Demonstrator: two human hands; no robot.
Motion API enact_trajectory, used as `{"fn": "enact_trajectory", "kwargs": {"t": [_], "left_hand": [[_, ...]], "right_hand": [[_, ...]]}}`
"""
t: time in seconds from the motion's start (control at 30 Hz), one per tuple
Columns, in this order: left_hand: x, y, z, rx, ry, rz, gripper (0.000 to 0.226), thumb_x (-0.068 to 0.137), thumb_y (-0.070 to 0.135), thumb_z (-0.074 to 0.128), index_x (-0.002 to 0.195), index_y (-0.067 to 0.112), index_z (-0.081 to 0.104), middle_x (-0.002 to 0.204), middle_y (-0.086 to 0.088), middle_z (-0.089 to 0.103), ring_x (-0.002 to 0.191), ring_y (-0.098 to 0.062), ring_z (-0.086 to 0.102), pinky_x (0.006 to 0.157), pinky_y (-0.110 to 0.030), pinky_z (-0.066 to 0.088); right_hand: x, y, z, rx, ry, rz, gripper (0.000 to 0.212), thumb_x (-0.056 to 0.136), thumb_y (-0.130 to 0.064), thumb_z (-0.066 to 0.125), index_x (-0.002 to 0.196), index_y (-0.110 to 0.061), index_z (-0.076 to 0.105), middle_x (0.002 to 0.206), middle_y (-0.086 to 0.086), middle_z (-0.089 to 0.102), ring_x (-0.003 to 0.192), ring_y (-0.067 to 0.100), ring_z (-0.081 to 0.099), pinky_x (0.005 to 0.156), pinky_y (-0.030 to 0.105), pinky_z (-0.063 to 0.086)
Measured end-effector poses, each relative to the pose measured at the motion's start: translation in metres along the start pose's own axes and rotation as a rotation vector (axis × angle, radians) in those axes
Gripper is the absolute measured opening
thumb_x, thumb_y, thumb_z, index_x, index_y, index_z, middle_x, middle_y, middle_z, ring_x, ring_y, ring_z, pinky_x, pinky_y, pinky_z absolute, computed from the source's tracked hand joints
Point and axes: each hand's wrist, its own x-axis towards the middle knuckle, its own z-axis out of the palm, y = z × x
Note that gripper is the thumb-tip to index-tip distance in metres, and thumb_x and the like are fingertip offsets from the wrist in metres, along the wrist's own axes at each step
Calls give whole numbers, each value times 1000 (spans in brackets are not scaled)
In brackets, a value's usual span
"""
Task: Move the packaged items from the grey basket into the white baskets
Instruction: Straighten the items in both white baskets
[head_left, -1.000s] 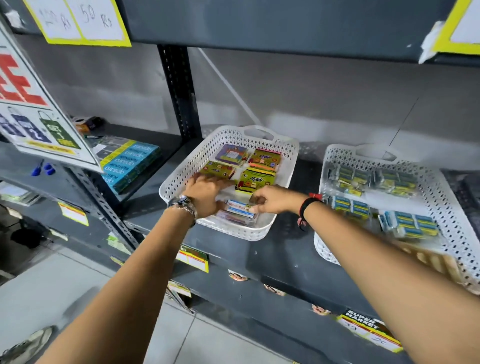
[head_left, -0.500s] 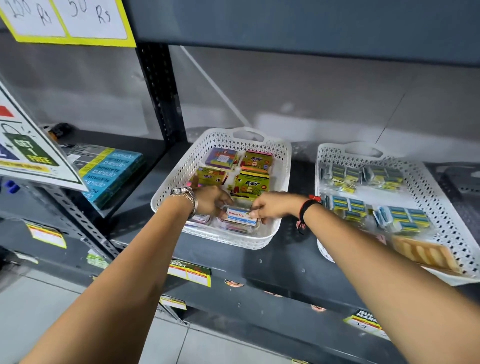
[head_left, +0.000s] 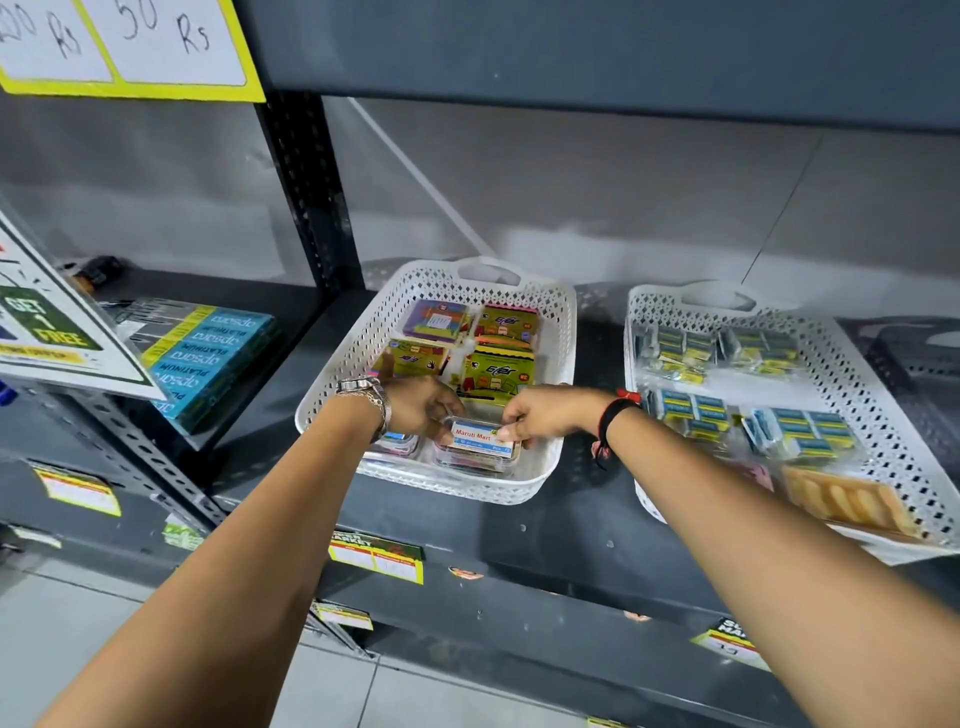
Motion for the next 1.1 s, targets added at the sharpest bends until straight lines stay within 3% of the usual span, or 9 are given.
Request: {"fn": "enact_trajectory", "kwargs": {"t": [0.17, 0.33, 0.43, 0.5, 0.57, 0.7, 0.83, 0.97, 1.1], "left_hand": [[4, -2, 1, 1, -8, -6, 44, 82, 18, 65, 123, 12, 52, 125, -11, 60, 117, -25, 52, 97, -26, 33], [7, -7, -1, -39, -63, -6, 46, 80, 17, 66, 124, 10, 51, 127, -13, 58, 117, -26, 53, 98, -30, 40], [12, -6, -7, -95, -76, 5, 48, 83, 12, 63, 127, 7, 46, 132, -20, 53, 122, -33, 49, 103, -32, 39], [21, -6, -12, -61, 59, 25, 46, 84, 13, 62, 127, 10, 47, 134, -16, 53, 122, -32, 49, 102, -28, 37], [32, -6, -14, 62, 255, 32, 45, 83, 20, 63, 126, 16, 50, 135, -10, 52, 122, -28, 48, 104, -29, 36], [56, -5, -1, 258, 279, 8, 58, 80, 28, 65, 133, 22, 42, 145, -11, 40, 132, -31, 35, 114, -41, 24], [66, -8, 5, 370, 320, -23, 64, 76, 32, 68, 132, 26, 40, 143, -11, 43, 133, -31, 35, 115, -44, 21], [75, -10, 7, 421, 308, -47, 55, 78, 27, 66, 129, 23, 44, 138, -11, 49, 129, -31, 40, 114, -46, 24], [78, -11, 5, 425, 338, -54, 45, 78, 20, 66, 121, 18, 53, 123, -10, 63, 122, -29, 49, 115, -45, 15]], "right_hand": [[-2, -1, 0, -10, -6, 18, 37, 94, -35, 47, 108, -4, 63, 66, -8, 53, 59, 5, 44, 55, 20, 31], [-5, -3, -3, 10, -25, 28, 39, 94, -34, 48, 110, -1, 61, 71, -6, 51, 74, 14, 47, 57, 20, 32], [-3, -2, -10, 72, 79, 31, 40, 95, -29, 47, 112, 5, 60, 89, 9, 63, 92, 25, 55, 73, 29, 44], [-1, 0, -16, 45, 271, 61, 35, 95, -22, 48, 115, 4, 60, 115, 20, 63, 108, 31, 58, 88, 33, 46], [3, 3, -18, -59, 375, 90, 32, 93, -18, 52, 117, 1, 59, 123, 20, 60, 112, 32, 57, 93, 35, 48], [14, 4, -8, -294, 364, 161, 39, 86, -31, 62, 115, -5, 59, 122, 15, 62, 112, 30, 58, 103, 39, 40], [23, 4, -5, -362, 393, 231, 49, 81, -38, 66, 116, -4, 60, 120, 14, 63, 108, 30, 61, 91, 35, 48], [29, 3, -5, -370, 380, 249, 39, 87, -28, 61, 118, -4, 59, 120, 14, 64, 107, 30, 62, 89, 36, 51], [30, 5, -3, -367, 418, 230, 31, 88, -17, 57, 116, -3, 59, 119, 16, 63, 107, 32, 61, 88, 38, 52]]}}
